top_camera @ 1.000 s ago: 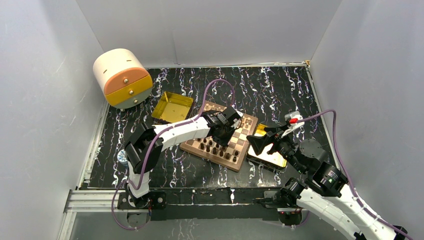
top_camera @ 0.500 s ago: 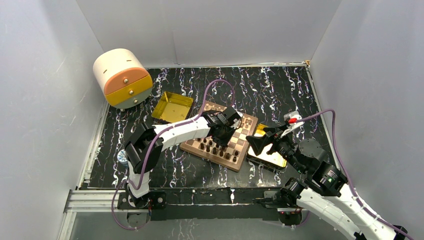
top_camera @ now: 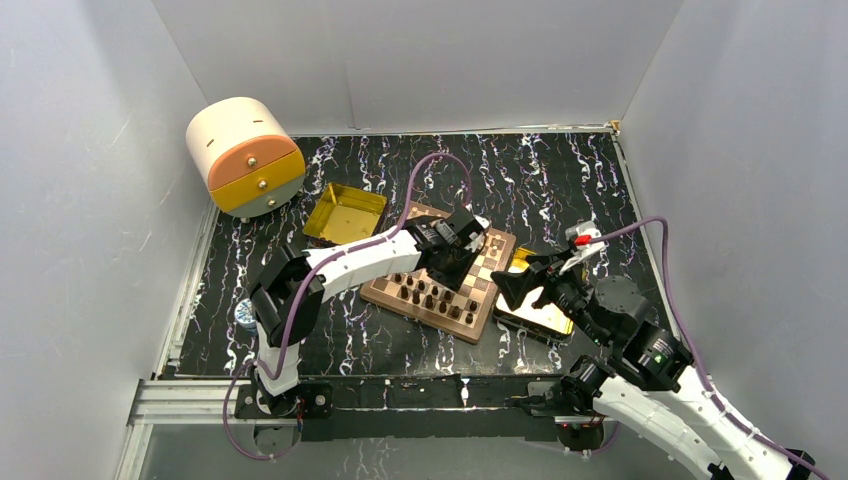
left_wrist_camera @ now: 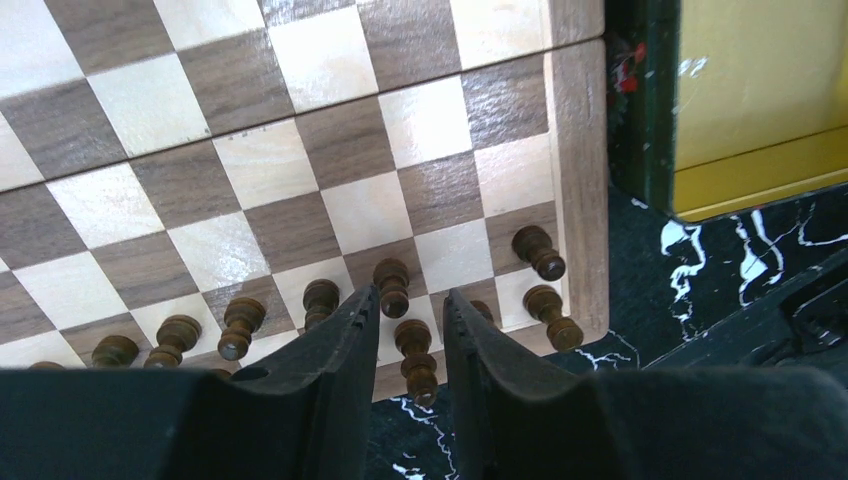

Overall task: Set up the chess pieces on the board
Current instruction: Place the chess piece on the chessboard.

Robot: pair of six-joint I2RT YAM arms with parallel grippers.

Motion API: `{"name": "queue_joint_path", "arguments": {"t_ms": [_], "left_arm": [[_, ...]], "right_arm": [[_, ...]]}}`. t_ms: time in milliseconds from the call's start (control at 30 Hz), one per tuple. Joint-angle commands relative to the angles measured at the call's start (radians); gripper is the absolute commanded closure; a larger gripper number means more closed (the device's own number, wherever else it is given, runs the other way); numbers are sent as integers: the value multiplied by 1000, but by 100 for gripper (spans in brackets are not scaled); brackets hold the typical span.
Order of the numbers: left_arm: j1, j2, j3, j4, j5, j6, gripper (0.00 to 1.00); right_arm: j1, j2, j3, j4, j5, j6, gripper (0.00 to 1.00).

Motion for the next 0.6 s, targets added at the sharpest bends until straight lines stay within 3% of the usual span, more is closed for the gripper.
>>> {"name": "queue_joint_path", "arguments": {"t_ms": [0,100,300,567], "left_arm": [[42,-59,67,-7,6,-16,71],[118,-68,92,-15,11,-27,71],[302,-124,108,-40,-111,-37,68],[519,-344,-64,-24,-341,-383,70]], "right_arm": [[5,39,35,15,33,17,1],[5,72,43,-15,42,36,1],[5,100,52,-7,36,61,1],[4,109,53,10,31,49,1]]}}
